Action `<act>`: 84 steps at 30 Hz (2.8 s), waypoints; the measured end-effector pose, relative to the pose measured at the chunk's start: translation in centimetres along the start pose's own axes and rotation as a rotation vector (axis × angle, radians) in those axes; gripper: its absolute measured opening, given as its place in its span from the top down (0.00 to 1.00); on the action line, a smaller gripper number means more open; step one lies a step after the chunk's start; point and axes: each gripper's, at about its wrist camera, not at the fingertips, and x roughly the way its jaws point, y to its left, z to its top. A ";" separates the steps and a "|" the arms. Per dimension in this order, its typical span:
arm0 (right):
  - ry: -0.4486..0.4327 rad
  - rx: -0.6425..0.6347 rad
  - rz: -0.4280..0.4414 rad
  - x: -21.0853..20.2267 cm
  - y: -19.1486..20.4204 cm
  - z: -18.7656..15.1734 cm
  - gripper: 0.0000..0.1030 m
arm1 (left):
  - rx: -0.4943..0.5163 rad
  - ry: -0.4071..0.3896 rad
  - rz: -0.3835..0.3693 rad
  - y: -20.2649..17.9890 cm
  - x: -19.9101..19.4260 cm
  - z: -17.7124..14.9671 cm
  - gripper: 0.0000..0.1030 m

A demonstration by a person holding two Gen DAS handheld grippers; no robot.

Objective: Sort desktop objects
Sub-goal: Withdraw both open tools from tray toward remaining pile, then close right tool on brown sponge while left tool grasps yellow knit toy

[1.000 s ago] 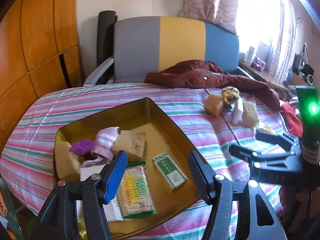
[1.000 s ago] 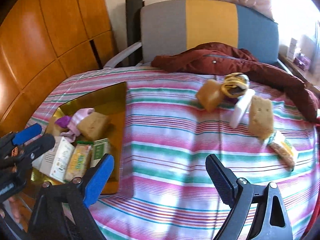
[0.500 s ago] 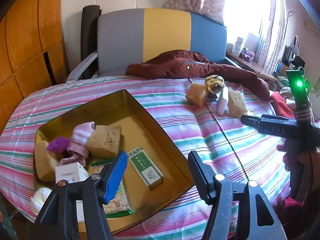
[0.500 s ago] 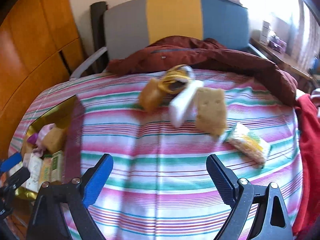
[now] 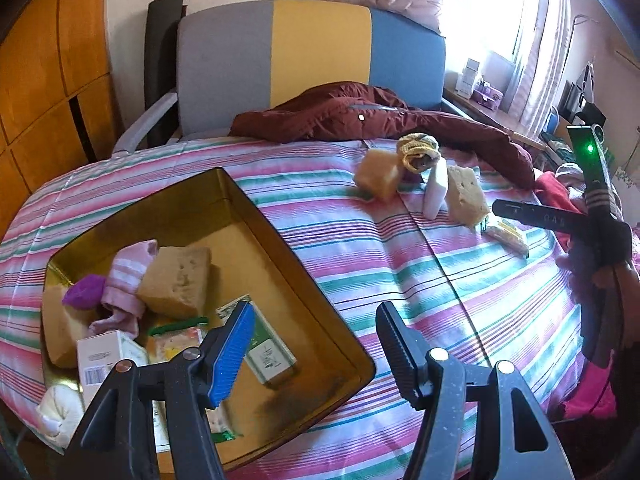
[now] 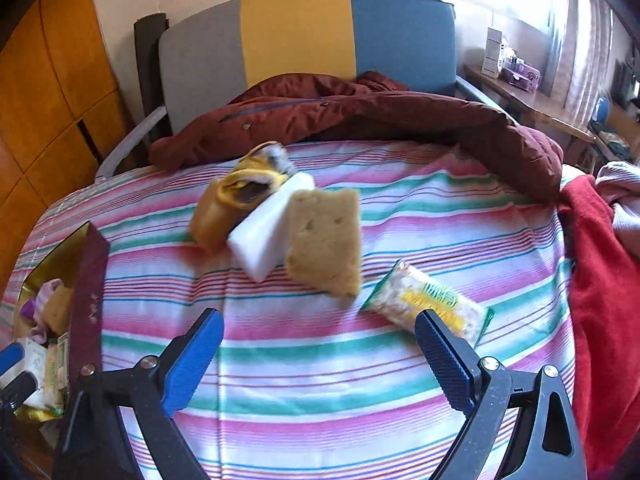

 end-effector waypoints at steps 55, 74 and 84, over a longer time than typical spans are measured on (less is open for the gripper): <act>0.026 0.002 0.109 7.6 -1.6 2.4 0.32 | -0.137 0.127 -0.364 -8.1 17.4 20.5 0.26; 0.009 0.001 0.091 7.7 -2.1 2.6 0.22 | -0.106 0.280 -0.400 -10.7 24.6 19.9 0.52; 0.003 0.016 0.096 8.1 -2.3 2.6 0.22 | -0.240 0.157 -0.494 -6.5 19.3 17.7 0.61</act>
